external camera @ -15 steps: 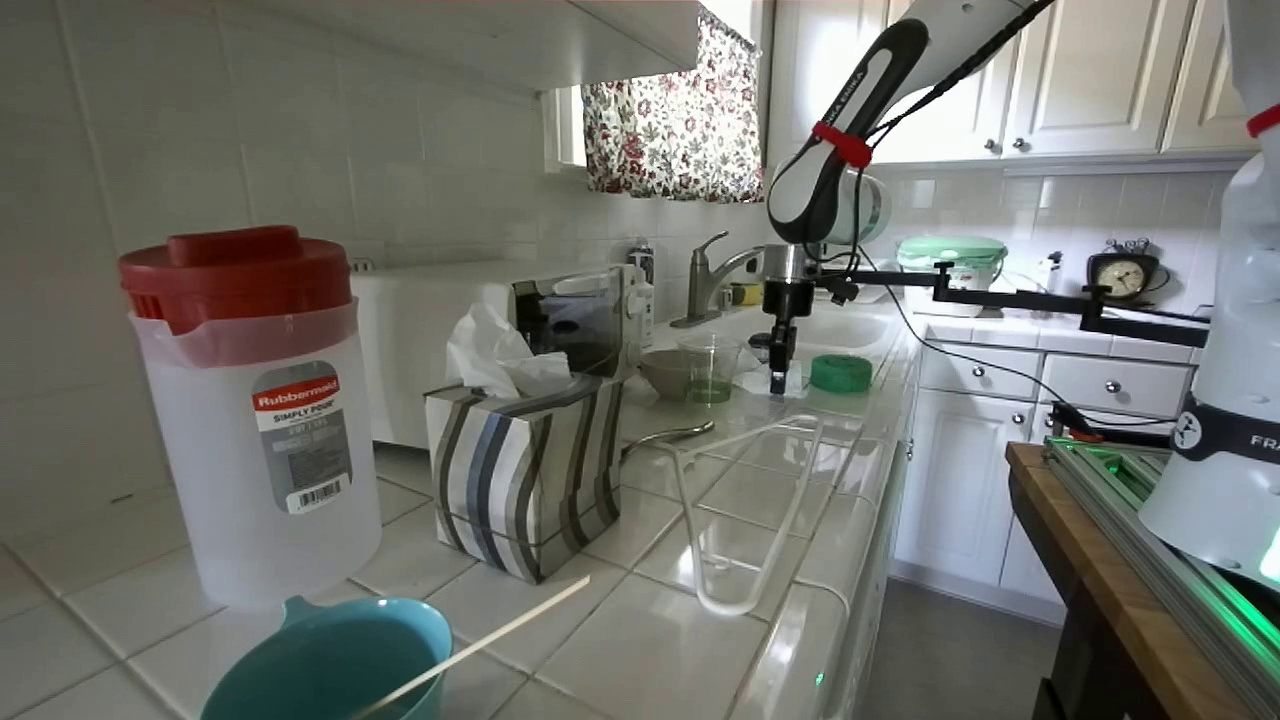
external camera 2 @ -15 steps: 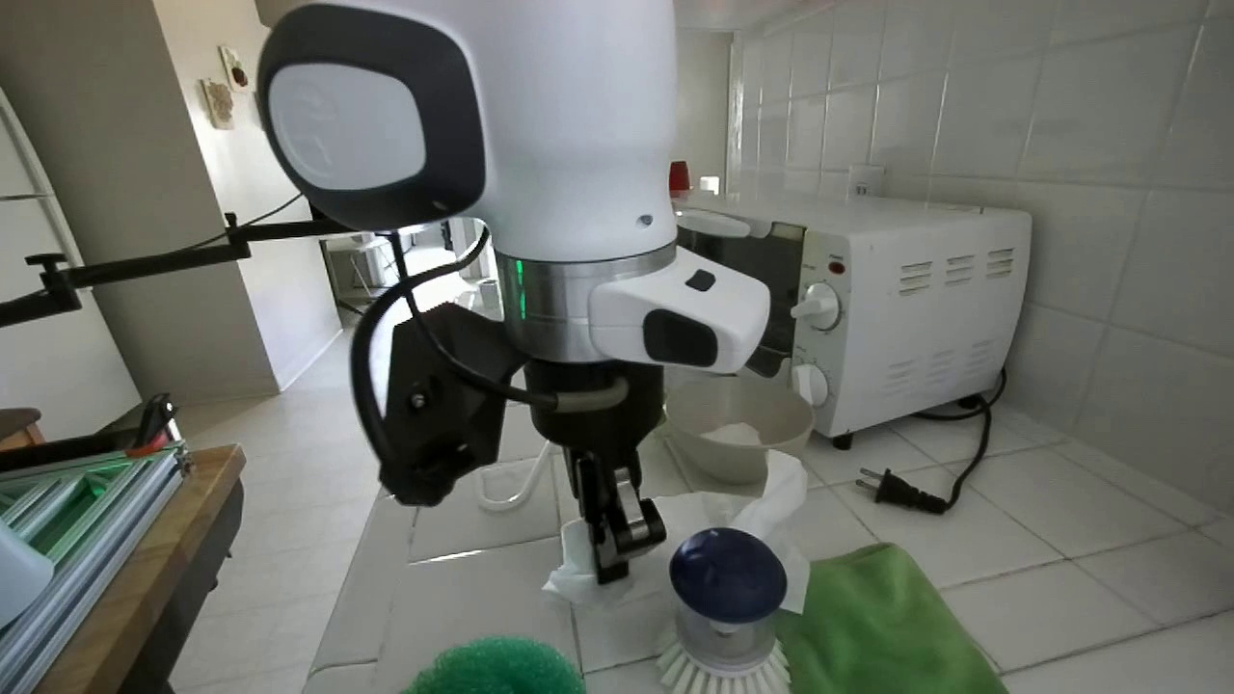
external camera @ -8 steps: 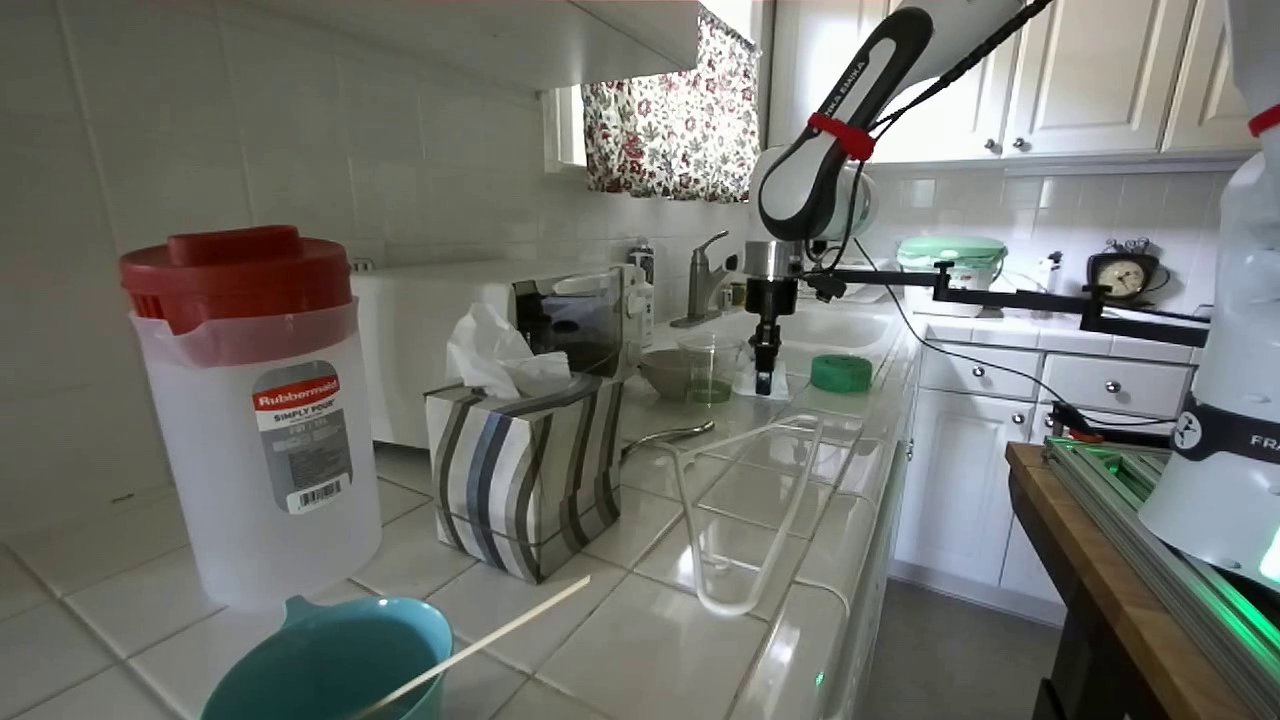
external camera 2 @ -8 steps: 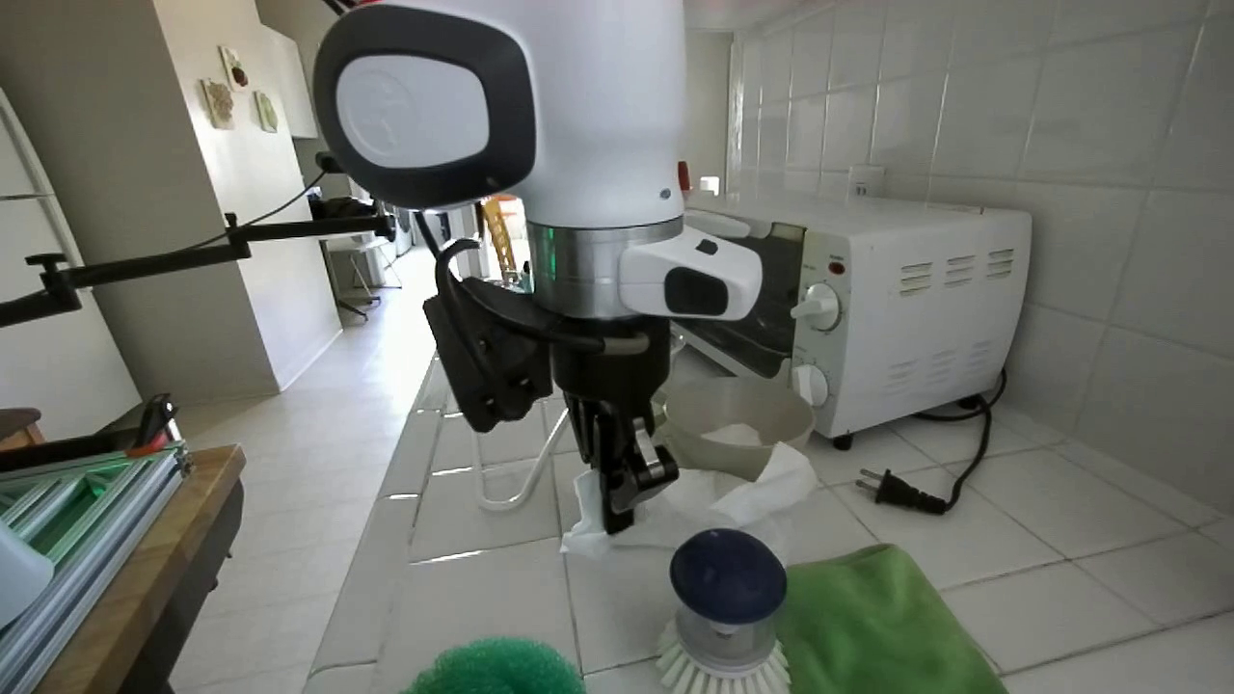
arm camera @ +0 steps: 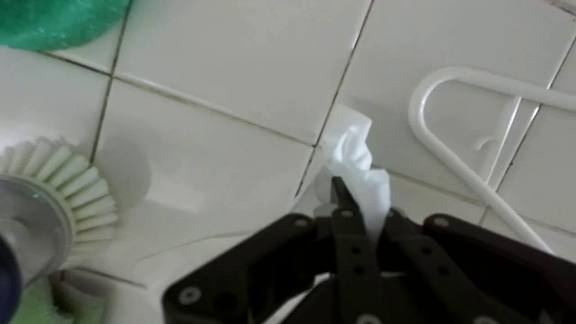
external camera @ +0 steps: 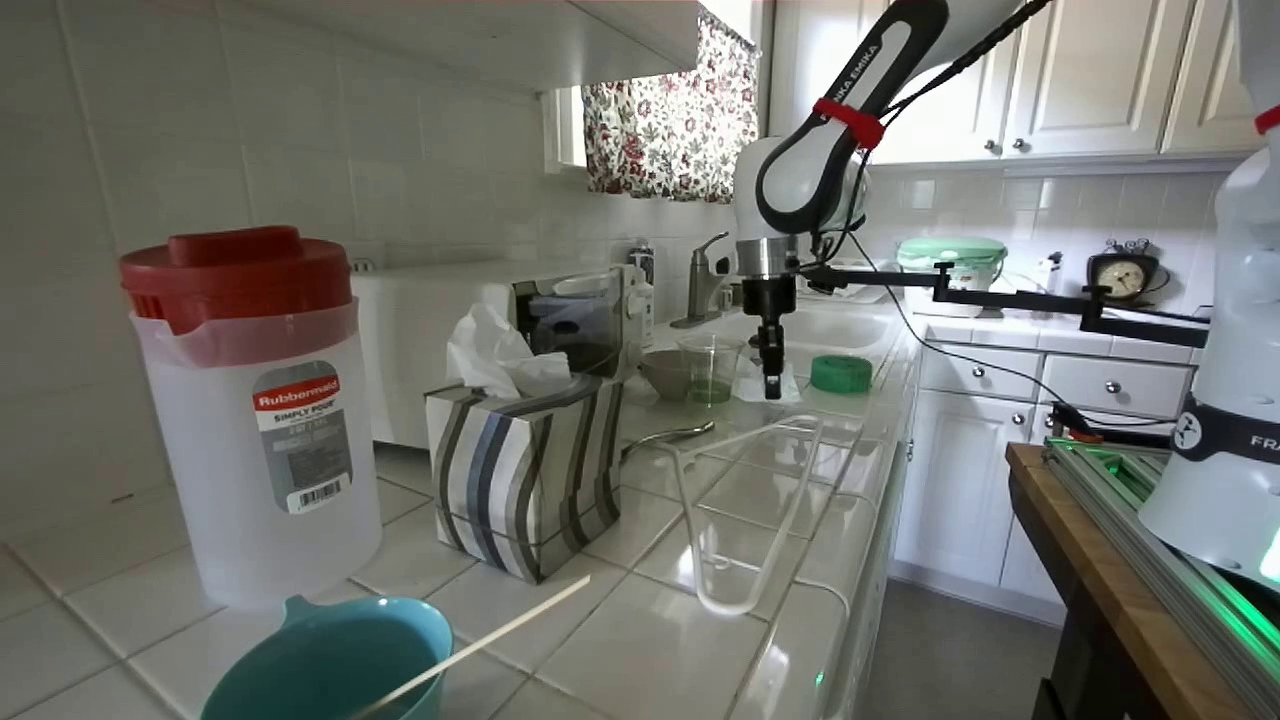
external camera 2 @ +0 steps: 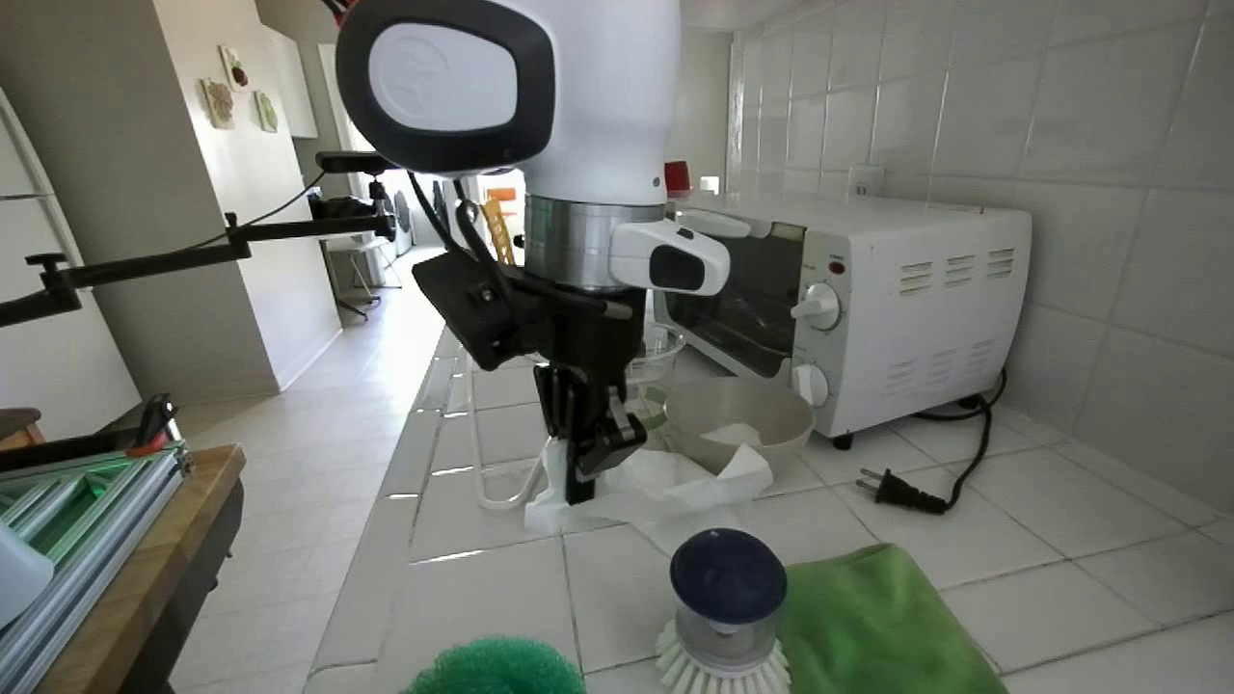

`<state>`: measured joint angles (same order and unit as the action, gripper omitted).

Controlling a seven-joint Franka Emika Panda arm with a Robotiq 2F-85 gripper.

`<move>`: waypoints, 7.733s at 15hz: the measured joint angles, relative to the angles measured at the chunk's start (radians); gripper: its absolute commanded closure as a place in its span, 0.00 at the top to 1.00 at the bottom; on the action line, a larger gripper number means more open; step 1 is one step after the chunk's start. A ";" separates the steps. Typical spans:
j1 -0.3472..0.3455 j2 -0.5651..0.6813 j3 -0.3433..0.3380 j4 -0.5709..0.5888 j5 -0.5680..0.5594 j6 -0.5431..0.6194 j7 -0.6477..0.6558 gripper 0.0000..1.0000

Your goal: Use the paper towel to wipe the counter

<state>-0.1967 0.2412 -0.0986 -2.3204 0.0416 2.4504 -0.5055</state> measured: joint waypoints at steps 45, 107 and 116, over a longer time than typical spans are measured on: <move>0.031 -0.046 -0.015 -0.106 -0.267 -0.142 -0.094 0.00; 0.058 -0.092 -0.073 -0.212 -0.515 0.143 0.135 0.00; 0.039 -0.052 -0.156 -0.234 -0.526 0.437 0.348 0.00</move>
<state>-0.1573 0.1887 -0.2543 -2.5545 -0.4846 2.8876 -0.1575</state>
